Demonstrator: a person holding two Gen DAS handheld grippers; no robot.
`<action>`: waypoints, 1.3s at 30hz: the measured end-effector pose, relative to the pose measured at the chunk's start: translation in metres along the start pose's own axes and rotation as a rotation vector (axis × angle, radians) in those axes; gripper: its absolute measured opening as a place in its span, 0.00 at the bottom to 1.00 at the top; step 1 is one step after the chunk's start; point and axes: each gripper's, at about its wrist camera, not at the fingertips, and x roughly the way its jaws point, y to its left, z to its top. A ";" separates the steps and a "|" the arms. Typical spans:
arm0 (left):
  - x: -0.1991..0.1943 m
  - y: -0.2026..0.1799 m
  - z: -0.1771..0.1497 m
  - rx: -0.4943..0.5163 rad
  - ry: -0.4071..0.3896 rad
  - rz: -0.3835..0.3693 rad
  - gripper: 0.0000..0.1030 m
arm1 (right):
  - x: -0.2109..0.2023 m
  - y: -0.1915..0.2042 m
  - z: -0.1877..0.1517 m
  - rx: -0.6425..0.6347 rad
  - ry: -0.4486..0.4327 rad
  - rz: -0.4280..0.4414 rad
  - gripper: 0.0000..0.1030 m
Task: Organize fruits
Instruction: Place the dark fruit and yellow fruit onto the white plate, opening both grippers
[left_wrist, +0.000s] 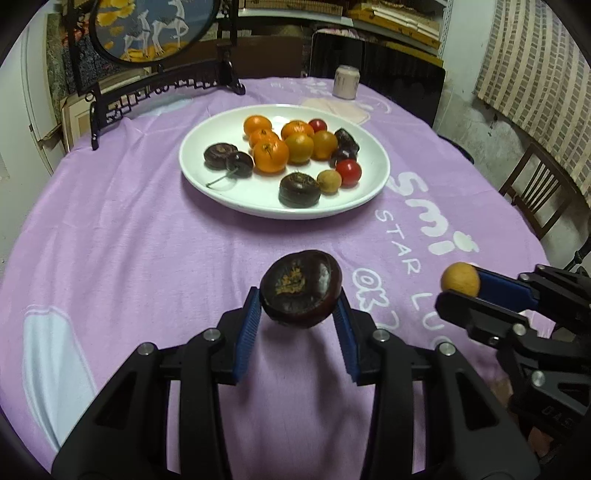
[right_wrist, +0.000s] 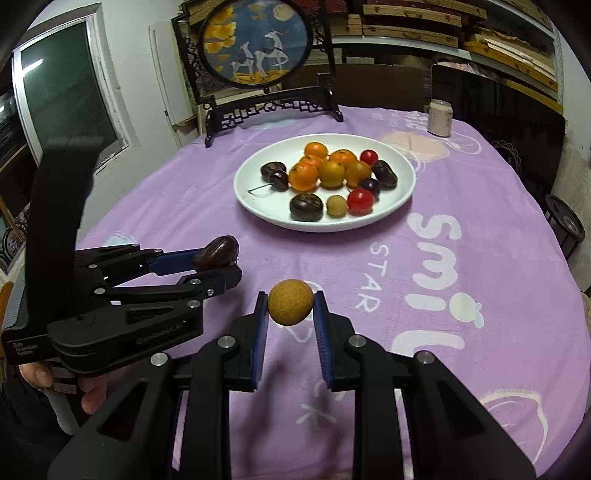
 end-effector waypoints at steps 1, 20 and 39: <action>-0.002 0.001 0.000 0.000 -0.005 -0.002 0.39 | 0.000 0.001 0.000 0.000 0.000 0.002 0.24; 0.033 0.041 0.129 -0.005 -0.061 0.050 0.39 | 0.070 -0.029 0.108 -0.028 0.009 -0.023 0.24; 0.046 0.062 0.121 -0.059 -0.102 0.053 0.78 | 0.088 -0.050 0.116 -0.007 -0.076 -0.178 0.66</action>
